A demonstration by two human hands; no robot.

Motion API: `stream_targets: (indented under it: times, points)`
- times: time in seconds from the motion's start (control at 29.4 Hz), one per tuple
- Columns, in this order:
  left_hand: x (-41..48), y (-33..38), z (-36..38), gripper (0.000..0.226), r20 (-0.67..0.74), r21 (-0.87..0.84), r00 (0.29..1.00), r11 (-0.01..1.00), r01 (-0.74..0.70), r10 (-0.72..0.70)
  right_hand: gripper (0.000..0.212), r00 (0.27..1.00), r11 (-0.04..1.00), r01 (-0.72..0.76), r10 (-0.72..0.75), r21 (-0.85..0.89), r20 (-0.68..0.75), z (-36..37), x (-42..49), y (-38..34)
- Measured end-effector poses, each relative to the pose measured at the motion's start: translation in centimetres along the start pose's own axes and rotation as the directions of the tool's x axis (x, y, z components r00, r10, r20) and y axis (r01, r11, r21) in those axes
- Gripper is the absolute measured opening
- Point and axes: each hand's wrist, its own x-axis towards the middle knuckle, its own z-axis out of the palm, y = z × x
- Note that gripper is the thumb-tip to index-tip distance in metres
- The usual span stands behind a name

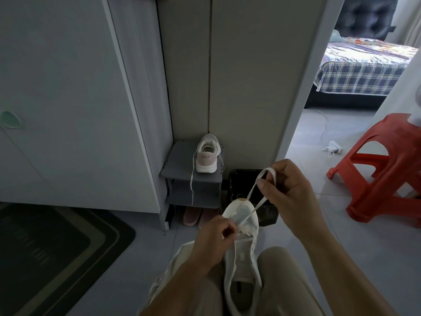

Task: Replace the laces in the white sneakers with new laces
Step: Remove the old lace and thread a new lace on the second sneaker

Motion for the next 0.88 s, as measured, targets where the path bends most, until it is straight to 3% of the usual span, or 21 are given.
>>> stream_targets:
  times: [0.14,0.24,0.31,0.41,0.54,0.61,0.71,0.82,0.88]
  points:
    - [-0.4,2.2,-0.3,0.017,-0.018,-0.130,0.999,0.991,-0.039,0.037,0.024,0.990,0.994,0.107,-0.105,0.013,-0.095,-0.4,0.5,-0.5]
    - [0.2,3.7,-1.9,0.004,0.043,-0.220,0.999,0.975,0.012,-0.002,0.022,0.962,0.982,0.129,-0.091,0.135,-0.257,-1.5,1.5,-0.7]
    - [0.6,3.7,-2.9,0.009,-0.016,-0.277,0.997,0.958,0.072,-0.080,0.025,0.937,0.953,0.130,-0.028,0.272,-0.348,-2.6,1.9,-0.7]
    - [0.4,2.6,-3.7,0.020,-0.229,-0.315,0.945,0.936,0.154,-0.232,0.022,0.917,0.928,0.145,0.004,0.343,-0.398,-3.9,1.9,-0.4]
    - [-0.5,2.1,-4.0,0.012,-0.231,-0.613,0.832,0.740,0.279,-0.505,0.021,0.896,0.923,0.144,0.032,0.357,-0.443,-5.5,1.9,1.0]
    - [-1.1,3.0,-4.6,0.011,-0.209,-0.708,0.833,0.667,0.233,-0.513,0.019,0.890,0.917,0.113,0.078,0.383,-0.450,-6.3,1.8,1.8]
    - [-1.9,4.5,-5.9,0.009,-0.307,-0.700,0.855,0.708,0.095,-0.418,0.021,0.855,0.913,0.032,0.185,0.406,-0.484,-7.4,1.3,3.3]
    - [-1.9,3.6,-7.0,0.010,-0.423,-0.676,0.787,0.735,0.057,-0.450,0.020,0.828,0.880,-0.017,0.278,0.474,-0.486,-7.9,0.6,4.8]
    - [-2.0,2.3,-7.5,0.009,-0.399,-0.691,0.748,0.710,0.136,-0.531,0.021,0.818,0.847,-0.030,0.326,0.531,-0.473,-8.0,0.1,5.6]
